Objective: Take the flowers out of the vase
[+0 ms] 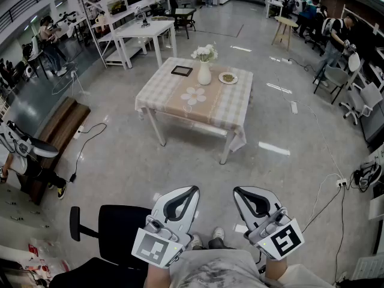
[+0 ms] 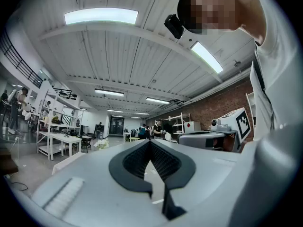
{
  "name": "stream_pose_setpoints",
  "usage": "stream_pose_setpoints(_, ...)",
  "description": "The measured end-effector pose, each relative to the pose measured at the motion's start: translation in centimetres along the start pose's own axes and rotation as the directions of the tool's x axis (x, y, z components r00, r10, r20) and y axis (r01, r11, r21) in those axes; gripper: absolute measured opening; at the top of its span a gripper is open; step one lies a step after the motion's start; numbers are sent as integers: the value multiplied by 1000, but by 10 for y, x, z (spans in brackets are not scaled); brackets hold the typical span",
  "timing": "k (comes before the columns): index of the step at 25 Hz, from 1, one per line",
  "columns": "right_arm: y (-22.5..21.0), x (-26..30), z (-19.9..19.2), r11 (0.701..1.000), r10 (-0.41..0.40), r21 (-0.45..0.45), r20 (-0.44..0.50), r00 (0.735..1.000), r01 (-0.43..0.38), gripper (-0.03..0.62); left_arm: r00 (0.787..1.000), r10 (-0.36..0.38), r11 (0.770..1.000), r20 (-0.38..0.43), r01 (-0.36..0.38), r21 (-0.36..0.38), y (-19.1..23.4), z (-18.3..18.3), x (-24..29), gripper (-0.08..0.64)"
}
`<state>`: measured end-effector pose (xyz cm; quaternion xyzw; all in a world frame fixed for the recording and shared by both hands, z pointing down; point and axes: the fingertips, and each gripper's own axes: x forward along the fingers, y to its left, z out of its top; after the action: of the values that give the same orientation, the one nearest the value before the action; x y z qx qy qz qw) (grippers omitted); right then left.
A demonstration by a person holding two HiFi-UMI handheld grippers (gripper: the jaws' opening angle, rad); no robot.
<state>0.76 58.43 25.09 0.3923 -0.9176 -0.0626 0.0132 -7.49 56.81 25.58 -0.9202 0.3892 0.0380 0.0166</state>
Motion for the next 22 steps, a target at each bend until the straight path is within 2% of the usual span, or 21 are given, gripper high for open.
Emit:
stream_pose_setpoints(9, -13, 5, -5, 1000, 0, 9, 0, 1000, 0, 15, 1000, 14, 1000, -12, -14, -3, 0, -3, 10, 7)
stream_pose_setpoints(14, -27, 2, -12, 999, -17, -38, -15, 1000, 16, 15, 1000, 17, 1000, -19, -17, 3, -4, -5, 24, 8)
stream_pose_setpoints(22, -54, -12, -16, 1000, 18, 22, 16, 1000, -18, 15, 998, 52, 999, -37, -52, 12, -20, -10, 47, 8)
